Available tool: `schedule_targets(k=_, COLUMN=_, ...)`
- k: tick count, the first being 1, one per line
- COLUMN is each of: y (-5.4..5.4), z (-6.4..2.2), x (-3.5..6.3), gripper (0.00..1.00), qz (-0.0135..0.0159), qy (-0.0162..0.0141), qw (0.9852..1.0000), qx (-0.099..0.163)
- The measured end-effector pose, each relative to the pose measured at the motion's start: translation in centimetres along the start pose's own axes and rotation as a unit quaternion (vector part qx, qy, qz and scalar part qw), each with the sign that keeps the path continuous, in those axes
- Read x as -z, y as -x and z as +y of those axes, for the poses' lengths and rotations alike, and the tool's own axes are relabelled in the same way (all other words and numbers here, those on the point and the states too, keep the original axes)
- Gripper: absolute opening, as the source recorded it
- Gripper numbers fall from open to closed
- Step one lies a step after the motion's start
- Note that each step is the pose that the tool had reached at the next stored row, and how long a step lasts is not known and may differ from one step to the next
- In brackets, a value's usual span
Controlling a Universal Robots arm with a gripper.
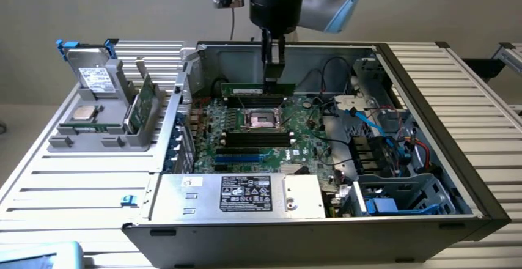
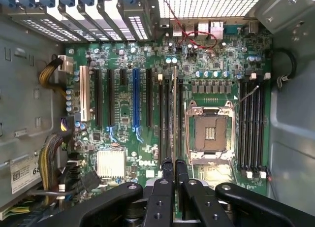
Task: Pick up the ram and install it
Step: 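Insert the ram into the slot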
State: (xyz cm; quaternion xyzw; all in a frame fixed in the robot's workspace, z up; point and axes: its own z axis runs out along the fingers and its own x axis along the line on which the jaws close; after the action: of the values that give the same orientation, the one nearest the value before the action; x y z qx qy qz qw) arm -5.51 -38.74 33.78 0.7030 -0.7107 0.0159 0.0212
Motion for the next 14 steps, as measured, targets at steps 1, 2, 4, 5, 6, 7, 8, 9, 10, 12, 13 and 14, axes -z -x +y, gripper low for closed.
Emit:
schedule_targets(k=1, y=0.0, z=0.00, x=-0.18, gripper=0.13, qz=0.0000, qy=0.0000, qw=1.0000, qx=0.000)
schedule_targets(k=2, y=0.0, z=-0.01, x=-0.38, gripper=0.13, qz=0.0000, qy=0.0000, qw=1.0000, qx=0.000)
schedule_targets(k=4, y=-0.1, z=-0.02, x=-0.73, gripper=0.13, qz=0.0000, qy=0.0000, qw=1.0000, qx=0.000)
schedule_targets(k=5, y=-0.1, z=-0.03, x=-0.92, gripper=0.13, qz=0.0000, qy=0.0000, qw=1.0000, qx=0.000)
schedule_targets(k=6, y=-0.2, z=-0.03, x=-1.08, gripper=0.13, qz=0.0002, qy=0.0000, qw=1.0000, qx=0.000)
schedule_targets(k=7, y=-0.3, z=-0.04, x=-1.22, gripper=0.13, qz=0.0004, qy=0.0000, qw=1.0000, qx=0.000)
schedule_targets(k=8, y=-0.4, z=-0.05, x=-1.34, gripper=0.13, qz=0.0010, qy=0.0000, qw=1.0000, qx=0.000)
schedule_targets(k=9, y=-0.5, z=-0.06, x=-1.44, gripper=0.13, qz=0.0017, qy=0.0000, qw=1.0000, qx=0.000)
schedule_targets(k=10, y=-0.6, z=-0.08, x=-1.54, gripper=0.13, qz=0.0029, qy=0.0000, qw=1.0000, qx=0.000)
schedule_targets(k=12, y=-0.7, z=-0.12, x=-1.64, gripper=0.13, qz=0.0073, qy=-0.0001, qw=1.0000, qx=0.000)
schedule_targets(k=13, y=-0.7, z=-0.13, x=-1.72, gripper=0.13, qz=0.0092, qy=-0.0001, qw=1.0000, qx=0.000)
schedule_targets(k=14, y=-0.7, z=-0.15, x=-1.84, gripper=0.13, qz=0.0105, qy=-0.0001, qw=0.9999, qx=0.000)
